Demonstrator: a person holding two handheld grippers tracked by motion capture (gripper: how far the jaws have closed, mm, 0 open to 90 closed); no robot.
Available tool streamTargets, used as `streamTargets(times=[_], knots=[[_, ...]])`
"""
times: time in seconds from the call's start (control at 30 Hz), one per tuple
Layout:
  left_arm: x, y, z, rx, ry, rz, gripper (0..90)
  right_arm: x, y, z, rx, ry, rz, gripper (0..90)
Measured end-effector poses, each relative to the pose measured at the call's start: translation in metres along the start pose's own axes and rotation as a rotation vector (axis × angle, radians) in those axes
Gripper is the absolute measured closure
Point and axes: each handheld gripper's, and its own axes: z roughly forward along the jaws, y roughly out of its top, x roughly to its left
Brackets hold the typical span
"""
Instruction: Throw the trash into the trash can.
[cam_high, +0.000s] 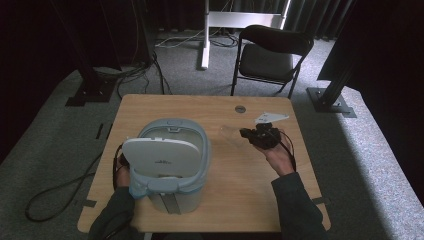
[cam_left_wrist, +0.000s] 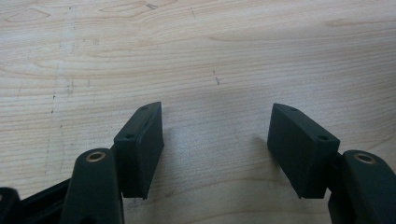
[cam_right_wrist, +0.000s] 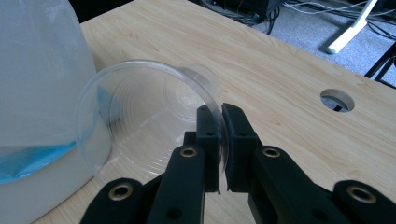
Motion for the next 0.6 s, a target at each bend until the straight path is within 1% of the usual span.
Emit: streamTargets(times=[0.6], knots=[[0.000,0.000,0.000,0.000,0.000,0.000,36.2,0.007,0.012,-0.012,-0.031,0.000,-0.027,85.9]])
